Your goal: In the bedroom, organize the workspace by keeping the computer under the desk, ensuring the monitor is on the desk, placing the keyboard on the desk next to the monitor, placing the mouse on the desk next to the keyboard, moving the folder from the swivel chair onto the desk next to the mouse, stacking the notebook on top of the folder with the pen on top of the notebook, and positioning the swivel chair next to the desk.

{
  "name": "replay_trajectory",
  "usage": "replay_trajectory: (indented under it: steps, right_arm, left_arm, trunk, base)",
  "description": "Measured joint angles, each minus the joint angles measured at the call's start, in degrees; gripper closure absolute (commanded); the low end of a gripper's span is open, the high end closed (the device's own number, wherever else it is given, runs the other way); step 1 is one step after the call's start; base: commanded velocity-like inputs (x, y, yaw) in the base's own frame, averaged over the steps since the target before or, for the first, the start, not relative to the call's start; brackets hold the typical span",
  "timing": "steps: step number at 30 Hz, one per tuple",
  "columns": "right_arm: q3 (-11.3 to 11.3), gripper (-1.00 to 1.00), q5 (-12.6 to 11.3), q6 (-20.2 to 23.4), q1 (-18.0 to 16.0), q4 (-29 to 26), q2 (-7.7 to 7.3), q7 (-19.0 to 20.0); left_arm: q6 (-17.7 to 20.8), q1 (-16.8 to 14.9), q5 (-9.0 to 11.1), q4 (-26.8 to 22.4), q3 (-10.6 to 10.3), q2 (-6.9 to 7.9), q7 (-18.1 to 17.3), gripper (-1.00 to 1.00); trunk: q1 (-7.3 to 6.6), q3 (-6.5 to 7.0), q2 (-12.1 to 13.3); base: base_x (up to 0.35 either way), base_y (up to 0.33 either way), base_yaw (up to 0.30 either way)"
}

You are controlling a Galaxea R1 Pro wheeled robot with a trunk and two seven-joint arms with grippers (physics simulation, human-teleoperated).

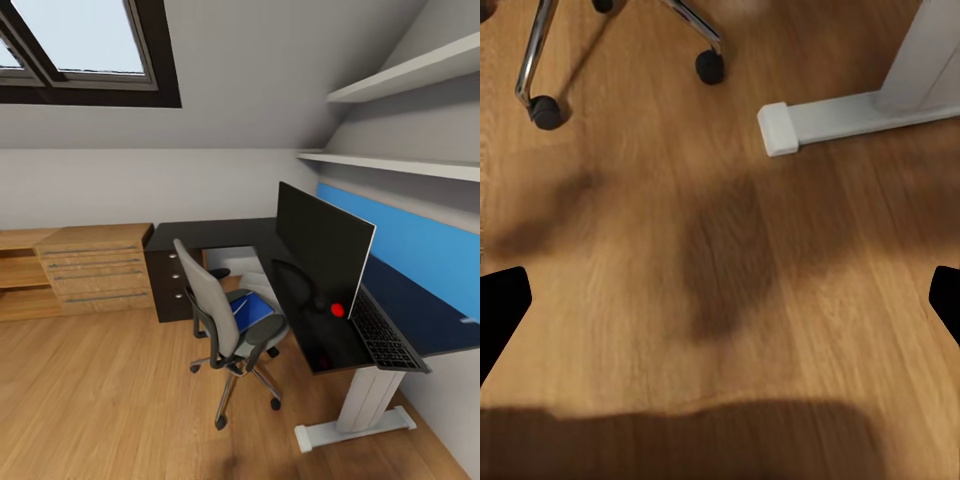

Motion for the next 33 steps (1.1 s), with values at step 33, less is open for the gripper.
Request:
replay_trajectory:
  steps: [33]
  right_arm:
    - [-0.1,-1.0,-0.01,0.59,0.01,3.35,-0.45,0.09]
  left_arm:
    - [0.46,0.0,5.13,0.0,-0.05,0.13,0.08,-1.0]
  trunk:
    - [7.25,-7.46,-13.24]
  base:
    - [0.0,0.0,0.052]
